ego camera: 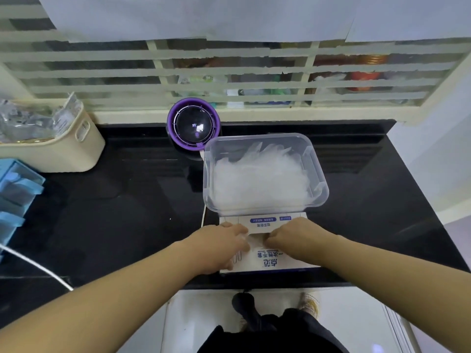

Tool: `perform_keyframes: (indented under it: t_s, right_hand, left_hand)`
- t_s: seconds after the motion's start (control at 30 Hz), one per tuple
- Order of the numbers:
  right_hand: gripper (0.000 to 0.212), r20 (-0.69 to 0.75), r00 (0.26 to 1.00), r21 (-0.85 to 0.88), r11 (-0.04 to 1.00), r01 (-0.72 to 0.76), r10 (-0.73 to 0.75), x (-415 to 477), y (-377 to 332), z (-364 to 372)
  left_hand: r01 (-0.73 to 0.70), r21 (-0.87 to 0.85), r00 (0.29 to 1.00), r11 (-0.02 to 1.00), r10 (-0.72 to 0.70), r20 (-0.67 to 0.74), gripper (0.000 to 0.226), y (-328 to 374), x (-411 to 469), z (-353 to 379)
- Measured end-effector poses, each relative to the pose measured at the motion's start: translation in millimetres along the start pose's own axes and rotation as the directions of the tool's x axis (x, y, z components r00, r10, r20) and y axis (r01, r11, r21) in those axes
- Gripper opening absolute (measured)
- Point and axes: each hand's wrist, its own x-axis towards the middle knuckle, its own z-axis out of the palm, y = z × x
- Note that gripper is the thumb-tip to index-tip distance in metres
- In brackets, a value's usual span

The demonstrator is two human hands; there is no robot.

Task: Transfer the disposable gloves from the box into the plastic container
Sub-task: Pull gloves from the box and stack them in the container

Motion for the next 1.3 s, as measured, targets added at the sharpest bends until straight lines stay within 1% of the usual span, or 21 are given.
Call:
perform_keyframes:
  t_s: [0.1,0.13,0.2,0.27,0.33,0.4,0.43,0.5,0.53,0.6,0.67,0.7,0.73,0.77,0.83,0.93,1.03,1.1,1.2,1.27,1.3]
  right_hand:
    - [0.066,-0.186,0.976,-0.011,0.994,0.113,-0.113,4.5,8.1,7.4]
    - [0.071,-0.248,0.956,-0.030,0.988,0.155,-0.157,7.3,8.8,10.7]
    - [0.074,-0.364,0.903,-0.070,0.974,0.217,-0.228,14.5,8.2,14.4]
    - [0.068,-0.414,0.874,-0.067,0.966,0.249,-0.254,17.6,8.3,14.9]
    - [0.055,-0.444,0.850,-0.067,0.957,0.282,-0.281,16.5,10.5,13.9]
    - [0.035,-0.447,0.855,-0.093,0.964,0.248,-0.263,11.2,12.3,10.5]
    - [0.029,-0.451,0.859,-0.089,0.970,0.228,-0.244,8.1,12.4,8.4]
    - [0.028,-0.476,0.854,-0.072,0.977,0.203,-0.212,1.7,12.4,4.5]
    - [0.030,-0.490,0.850,-0.058,0.980,0.189,-0.193,-0.9,11.5,3.4]
    - [0.035,-0.529,0.843,0.016,0.992,0.125,-0.098,-2.8,10.3,7.6]
    - [0.032,-0.552,0.829,0.168,0.986,0.006,0.089,-3.9,6.4,9.1]
    - [0.022,-0.534,0.819,0.251,0.964,-0.082,0.209,-3.7,3.8,10.6]
    - [0.012,-0.470,0.821,0.346,0.923,-0.168,0.325,-4.2,0.3,11.9]
    - [0.017,-0.416,0.820,0.421,0.883,-0.208,0.392,-5.5,-4.0,14.5]
    - [0.027,-0.389,0.829,0.507,0.845,-0.172,0.402,-7.3,-11.8,21.2]
    - [0.022,-0.453,0.816,0.533,0.843,-0.074,0.358,-8.7,-19.7,17.3]
    - [0.016,-0.481,0.778,0.609,0.792,-0.036,0.405,-11.3,-22.4,-2.0]
    - [0.012,-0.508,0.720,0.702,0.711,0.029,0.472,-17.9,-24.8,-19.7]
    - [0.010,-0.514,0.562,0.819,0.565,0.098,0.648,-33.3,-17.0,-45.7]
    - [0.009,-0.498,0.465,0.854,0.506,0.119,0.732,-42.9,-7.8,-64.8]
    - [0.009,-0.494,0.432,0.862,0.488,0.134,0.754,-47.7,-3.3,-74.6]
  left_hand:
    - [-0.009,-0.026,0.999,1.000,0.008,-0.038,0.051,-2.7,0.0,5.8]
    - [-0.014,-0.025,0.999,1.000,0.012,-0.046,0.051,-3.5,0.2,6.9]
    - [-0.020,-0.017,0.998,1.000,0.019,-0.056,0.052,-4.0,0.9,7.9]
    - [-0.021,-0.026,0.998,0.999,0.019,-0.066,0.053,-4.6,1.6,9.3]
    - [-0.022,-0.041,0.997,0.999,0.019,-0.079,0.053,-6.3,1.9,11.2]
    - [-0.027,-0.052,0.995,0.998,0.022,-0.092,0.053,-8.0,2.7,13.6]
    - [-0.027,-0.055,0.995,0.998,0.021,-0.096,0.053,-8.6,3.2,14.8]
    - [-0.023,-0.059,0.995,0.998,0.017,-0.100,0.053,-9.2,4.5,16.2]
    - [-0.023,-0.060,0.995,0.998,0.016,-0.100,0.053,-9.4,5.2,16.3]
    - [-0.022,-0.056,0.995,0.998,0.016,-0.097,0.053,-9.7,6.4,16.5]
    - [-0.021,-0.050,0.995,0.999,0.016,-0.096,0.054,-10.1,6.8,16.5]
    - [-0.020,-0.049,0.995,0.999,0.015,-0.097,0.054,-10.2,6.5,16.3]
    - [-0.018,-0.047,0.995,0.999,0.013,-0.096,0.055,-10.0,5.9,16.6]
    - [-0.016,-0.043,0.996,0.999,0.012,-0.094,0.055,-9.5,5.7,16.6]
    - [-0.009,-0.040,0.996,0.999,0.006,-0.090,0.055,-8.4,4.8,17.1]
    - [0.000,-0.041,0.996,0.999,-0.003,-0.084,0.055,-7.4,4.3,16.4]
    - [0.018,-0.028,0.998,0.999,-0.020,-0.062,0.052,-6.1,4.4,14.0]
    - [0.033,0.010,0.998,0.999,-0.033,-0.057,0.050,-3.7,3.6,12.4]
    - [0.034,-0.007,0.998,0.999,-0.034,-0.049,0.052,-2.9,2.7,11.8]
    - [0.028,-0.018,0.999,0.999,-0.028,-0.020,0.054,-2.5,1.8,9.7]
    - [0.028,-0.019,1.000,0.999,-0.028,-0.003,0.055,-1.1,1.1,7.3]
